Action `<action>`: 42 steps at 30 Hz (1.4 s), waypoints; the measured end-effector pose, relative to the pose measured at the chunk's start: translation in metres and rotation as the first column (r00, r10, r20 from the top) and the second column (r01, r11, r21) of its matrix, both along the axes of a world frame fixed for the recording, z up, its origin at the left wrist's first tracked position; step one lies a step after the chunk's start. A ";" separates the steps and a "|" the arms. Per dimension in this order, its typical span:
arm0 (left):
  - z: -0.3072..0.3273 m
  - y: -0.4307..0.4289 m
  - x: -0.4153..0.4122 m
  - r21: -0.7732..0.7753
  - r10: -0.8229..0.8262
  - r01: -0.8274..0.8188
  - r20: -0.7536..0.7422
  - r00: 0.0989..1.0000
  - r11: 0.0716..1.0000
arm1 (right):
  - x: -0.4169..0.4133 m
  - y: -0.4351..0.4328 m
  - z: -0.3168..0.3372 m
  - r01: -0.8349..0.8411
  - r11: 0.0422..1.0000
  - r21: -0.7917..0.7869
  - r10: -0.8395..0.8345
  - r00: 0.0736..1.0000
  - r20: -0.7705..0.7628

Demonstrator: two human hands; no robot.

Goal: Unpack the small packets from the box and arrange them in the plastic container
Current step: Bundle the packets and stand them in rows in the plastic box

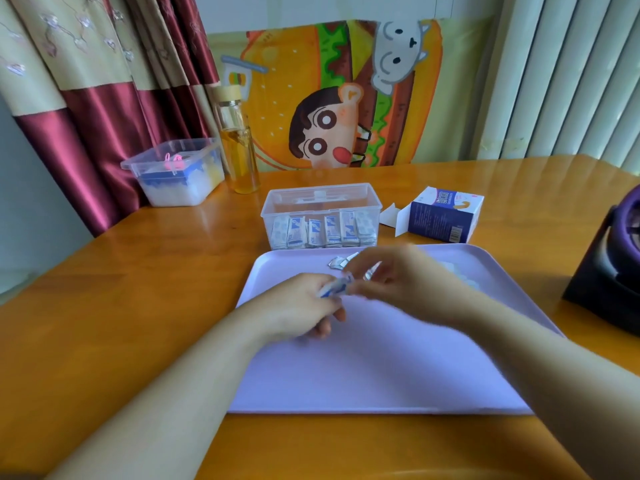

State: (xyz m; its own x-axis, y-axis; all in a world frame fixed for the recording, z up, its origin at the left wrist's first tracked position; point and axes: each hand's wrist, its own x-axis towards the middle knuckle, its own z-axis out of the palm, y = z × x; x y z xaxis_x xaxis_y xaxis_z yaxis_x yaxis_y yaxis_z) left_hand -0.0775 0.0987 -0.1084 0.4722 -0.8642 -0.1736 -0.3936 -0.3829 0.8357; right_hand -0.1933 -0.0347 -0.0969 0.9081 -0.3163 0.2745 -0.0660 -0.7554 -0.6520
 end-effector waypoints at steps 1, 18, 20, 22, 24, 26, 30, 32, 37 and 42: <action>-0.001 0.000 -0.001 -0.044 0.070 -0.078 -0.154 0.986 0.996 | -0.002 -0.010 0.004 0.082 0.997 -0.001 -0.082 0.997 0.011; -0.007 -0.010 -0.017 -0.003 0.061 -0.663 -0.995 0.074 0.749 | -0.017 -0.034 -0.007 0.252 0.803 -0.540 -0.431 0.872 -0.234; -0.009 -0.011 -0.022 0.008 0.057 -0.650 -0.997 0.055 0.760 | -0.023 -0.027 0.000 0.335 0.836 -0.434 -0.412 0.906 -0.095; -0.011 -0.014 -0.031 0.025 0.053 -0.630 -0.998 0.026 0.776 | -0.026 -0.012 0.005 0.366 0.868 -0.336 -0.359 0.929 0.085; -0.012 -0.016 -0.039 0.005 0.029 -0.598 -0.999 0.032 0.802 | -0.027 0.009 0.003 0.286 0.906 -0.311 -0.228 0.951 0.211; -0.012 -0.016 -0.045 -0.039 0.005 -0.537 -0.997 0.081 0.842 | -0.027 0.031 -0.001 0.134 0.941 -0.311 -0.077 0.979 0.188; -0.017 -0.012 -0.044 -0.050 0.040 -0.531 -0.987 0.157 0.846 | -0.024 0.042 -0.006 -0.098 0.945 -0.312 0.117 0.992 0.043; -0.019 -0.010 -0.037 -0.042 0.049 -0.618 -0.990 0.131 0.785 | -0.016 0.023 -0.001 -0.031 0.984 -0.177 0.040 0.998 0.046; -0.022 -0.004 -0.032 -0.038 0.042 -0.726 -0.995 0.092 0.686 | 0.013 -0.045 -0.011 0.154 0.912 -0.380 -0.255 0.939 -0.230; -0.024 -0.004 -0.032 -0.033 0.032 -0.726 -0.997 0.076 0.687 | 0.018 -0.059 -0.013 0.105 0.934 -0.342 -0.260 0.855 -0.448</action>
